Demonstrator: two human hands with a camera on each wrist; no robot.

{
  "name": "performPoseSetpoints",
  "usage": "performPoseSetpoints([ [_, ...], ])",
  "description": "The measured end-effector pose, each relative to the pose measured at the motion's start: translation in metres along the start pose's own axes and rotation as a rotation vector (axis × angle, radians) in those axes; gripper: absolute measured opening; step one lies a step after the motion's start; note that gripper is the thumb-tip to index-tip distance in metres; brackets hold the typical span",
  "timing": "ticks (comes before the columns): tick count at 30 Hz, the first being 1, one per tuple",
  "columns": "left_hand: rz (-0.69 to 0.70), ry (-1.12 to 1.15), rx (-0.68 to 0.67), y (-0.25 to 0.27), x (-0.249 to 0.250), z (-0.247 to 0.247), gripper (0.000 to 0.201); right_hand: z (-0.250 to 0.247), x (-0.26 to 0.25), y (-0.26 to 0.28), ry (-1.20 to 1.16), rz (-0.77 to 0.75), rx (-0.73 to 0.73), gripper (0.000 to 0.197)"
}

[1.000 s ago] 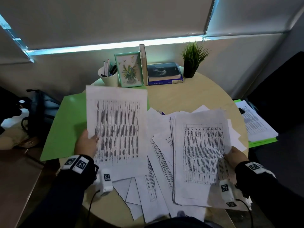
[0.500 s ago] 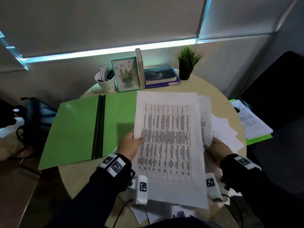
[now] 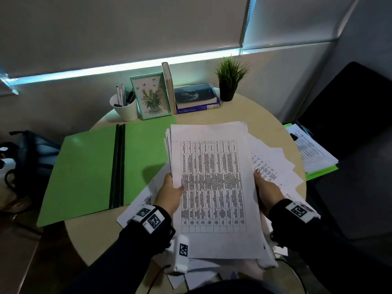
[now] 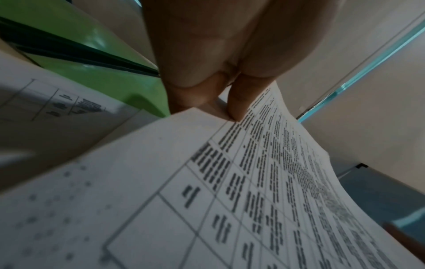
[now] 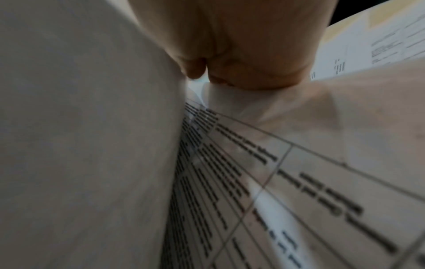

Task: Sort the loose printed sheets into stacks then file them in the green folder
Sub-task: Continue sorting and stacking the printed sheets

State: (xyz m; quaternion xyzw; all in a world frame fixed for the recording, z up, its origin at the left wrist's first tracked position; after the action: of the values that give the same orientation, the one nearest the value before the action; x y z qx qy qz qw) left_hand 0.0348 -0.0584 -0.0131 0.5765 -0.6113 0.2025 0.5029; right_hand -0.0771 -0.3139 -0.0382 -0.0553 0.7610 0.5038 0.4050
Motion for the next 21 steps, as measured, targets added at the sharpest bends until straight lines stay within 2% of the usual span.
performPoseSetpoints([
  [2,0.017,-0.030,0.002,0.000,0.001,0.004,0.044,-0.007,0.002,-0.005,-0.015,0.001,0.008,0.050],
  [4,0.019,-0.055,0.006,0.001,0.002,0.009,0.043,0.003,0.004,-0.007,0.053,-0.022,-0.113,0.032],
  [5,0.014,-0.064,0.007,0.001,0.002,0.013,0.043,0.003,0.006,-0.012,0.140,-0.064,-0.137,0.016],
  [6,0.004,-0.065,0.009,0.000,0.001,0.016,0.042,0.001,0.006,-0.016,0.244,-0.109,-0.123,0.012],
  [9,0.001,-0.065,-0.019,-0.004,0.001,0.029,0.036,-0.016,0.009,-0.032,0.395,-0.109,-0.038,0.023],
  [12,0.002,-0.012,-0.065,-0.009,-0.002,0.047,0.017,-0.040,0.008,-0.049,0.458,-0.109,0.041,0.015],
  [14,-0.020,0.006,-0.057,-0.015,-0.007,0.054,0.022,-0.061,0.011,-0.064,0.476,-0.080,0.082,0.013],
  [17,-0.079,-0.120,0.080,-0.033,-0.023,0.043,0.024,-0.097,0.014,-0.090,0.450,-0.036,0.137,0.031],
  [19,-0.159,-0.184,0.177,-0.037,-0.036,0.028,0.033,-0.117,0.015,-0.105,0.453,-0.010,0.141,0.039],
  [21,-0.248,-0.156,0.209,-0.038,-0.049,0.022,0.037,-0.133,0.017,-0.117,0.447,0.015,0.147,0.042],
])
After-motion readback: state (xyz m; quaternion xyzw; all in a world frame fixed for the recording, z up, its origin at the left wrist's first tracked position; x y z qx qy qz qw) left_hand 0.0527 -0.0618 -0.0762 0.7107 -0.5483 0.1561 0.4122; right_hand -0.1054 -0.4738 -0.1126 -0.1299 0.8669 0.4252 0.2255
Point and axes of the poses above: each hand's wrist, its own y-axis away from the middle knuckle, its own z-axis out of the palm, x = y × z, the point moved 8 cm from there along -y, towards the middle knuckle, and after that the axes turned 9 degrees about z, right-handed, at the moved point
